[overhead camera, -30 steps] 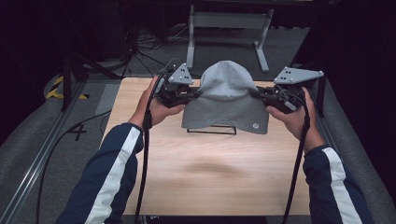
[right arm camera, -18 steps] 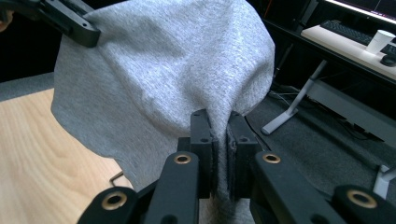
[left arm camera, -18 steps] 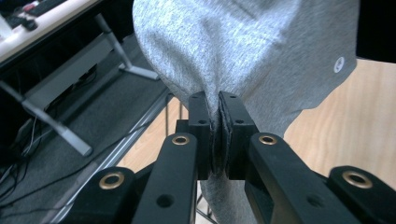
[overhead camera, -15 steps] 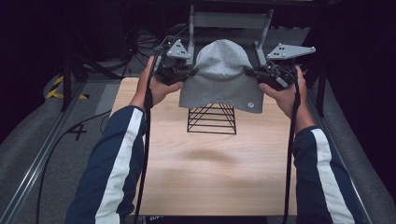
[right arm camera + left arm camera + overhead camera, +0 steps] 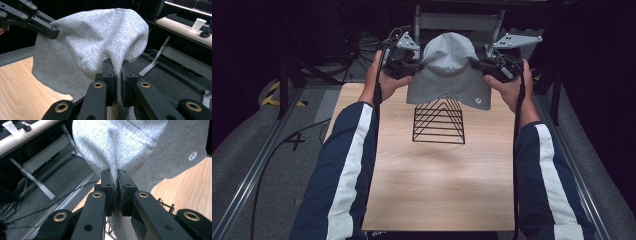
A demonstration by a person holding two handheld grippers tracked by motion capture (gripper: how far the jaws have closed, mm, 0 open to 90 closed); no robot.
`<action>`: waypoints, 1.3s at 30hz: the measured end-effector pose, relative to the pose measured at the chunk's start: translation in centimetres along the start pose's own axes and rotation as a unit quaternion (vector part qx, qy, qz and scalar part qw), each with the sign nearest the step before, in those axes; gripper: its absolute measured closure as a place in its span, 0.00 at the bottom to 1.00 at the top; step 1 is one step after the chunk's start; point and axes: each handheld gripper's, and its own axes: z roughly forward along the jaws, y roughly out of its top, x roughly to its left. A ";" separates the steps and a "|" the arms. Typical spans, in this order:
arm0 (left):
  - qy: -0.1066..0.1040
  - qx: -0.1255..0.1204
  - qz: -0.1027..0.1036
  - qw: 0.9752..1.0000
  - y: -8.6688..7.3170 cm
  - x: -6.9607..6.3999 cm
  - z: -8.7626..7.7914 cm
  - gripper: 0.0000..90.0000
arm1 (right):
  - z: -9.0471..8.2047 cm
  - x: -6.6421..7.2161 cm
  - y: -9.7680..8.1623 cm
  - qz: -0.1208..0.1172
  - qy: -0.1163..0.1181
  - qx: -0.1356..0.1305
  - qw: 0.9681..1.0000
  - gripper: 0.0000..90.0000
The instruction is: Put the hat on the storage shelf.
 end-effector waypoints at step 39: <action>-0.048 -0.026 -0.002 0.998 -4.4 -2.6 -1.7 0.94 | -1.2 2.7 -3.7 -0.018 0.054 0.000 0.998 0.94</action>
